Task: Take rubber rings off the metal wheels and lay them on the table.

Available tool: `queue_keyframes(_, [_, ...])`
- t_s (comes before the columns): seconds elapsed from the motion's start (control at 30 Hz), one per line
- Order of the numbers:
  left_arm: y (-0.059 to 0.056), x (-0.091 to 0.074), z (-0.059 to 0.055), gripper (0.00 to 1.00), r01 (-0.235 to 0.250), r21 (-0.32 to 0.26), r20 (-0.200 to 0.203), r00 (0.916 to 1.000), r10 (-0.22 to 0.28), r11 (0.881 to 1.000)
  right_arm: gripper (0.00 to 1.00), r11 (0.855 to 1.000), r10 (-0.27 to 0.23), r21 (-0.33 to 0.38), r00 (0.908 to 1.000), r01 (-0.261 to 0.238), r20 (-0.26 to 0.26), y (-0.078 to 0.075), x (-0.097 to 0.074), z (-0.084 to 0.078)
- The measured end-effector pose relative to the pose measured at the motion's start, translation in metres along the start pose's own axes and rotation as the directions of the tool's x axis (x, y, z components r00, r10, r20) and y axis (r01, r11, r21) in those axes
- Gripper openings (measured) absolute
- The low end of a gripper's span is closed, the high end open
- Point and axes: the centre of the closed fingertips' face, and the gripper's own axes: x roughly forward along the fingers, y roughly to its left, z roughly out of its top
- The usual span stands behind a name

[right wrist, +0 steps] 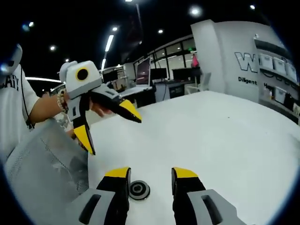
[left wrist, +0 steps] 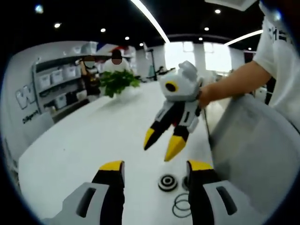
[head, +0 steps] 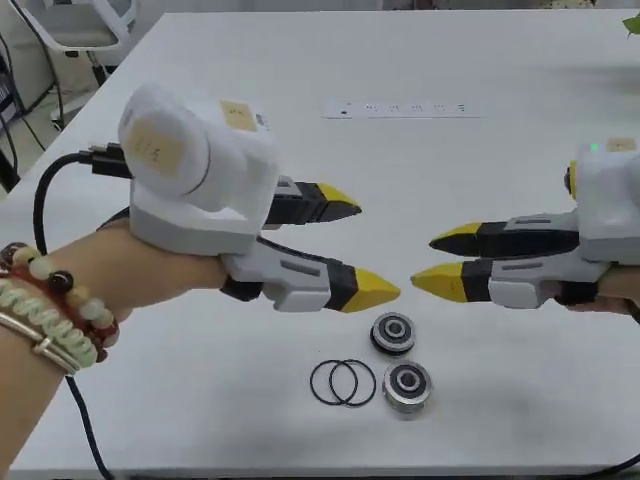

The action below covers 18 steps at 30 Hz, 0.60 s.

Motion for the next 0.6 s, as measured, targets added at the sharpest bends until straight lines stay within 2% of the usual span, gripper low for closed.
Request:
queue_keyframes(0.1, [0.003, 0.002, 0.004, 0.54, -0.008, -0.001, 0.003, 1.0, 0.008, 1.0, 0.33, 1.0, 0.027, -0.014, 0.9985, -0.027, -0.047, 0.0, 0.007, -0.013])
queue_keyframes(0.27, [0.005, 0.011, 0.007, 0.54, -0.007, -0.001, 0.009, 0.9999, 0.007, 1.0, 0.29, 0.999, 0.026, -0.033, 0.9984, -0.028, -0.05, -0.002, 0.011, -0.019])
queue_keyframes(0.37, [0.004, 0.016, 0.011, 0.52, -0.005, -0.032, 0.068, 0.9977, 0.007, 0.999, 0.29, 0.999, 0.038, -0.017, 0.9978, -0.039, -0.053, 0.0, 0.01, -0.027])
queue_keyframes(0.43, [0.005, 0.019, 0.011, 0.5, -0.013, -0.082, 0.119, 0.9926, 0.023, 0.997, 0.29, 0.999, 0.041, -0.019, 0.9968, -0.042, -0.068, 0.002, 0.009, -0.034])
queue_keyframes(0.5, [0.004, 0.02, 0.008, 0.47, -0.017, -0.102, 0.161, 0.9864, 0.033, 0.995, 0.29, 0.999, 0.047, -0.008, 0.9954, -0.048, -0.084, 0.003, 0.01, -0.04])
queue_keyframes(0.57, [0.003, 0.022, 0.002, 0.45, -0.021, -0.125, 0.181, 0.9825, 0.044, 0.992, 0.29, 0.999, 0.052, 0.004, 0.994, -0.052, -0.096, 0.004, 0.011, -0.046])
queue_keyframes(0.6, [0.002, 0.023, -0.001, 0.45, -0.022, -0.119, 0.183, 0.9822, 0.043, 0.993, 0.3, 0.998, 0.057, 0.009, 0.9928, -0.057, -0.105, 0.005, 0.011, -0.048])
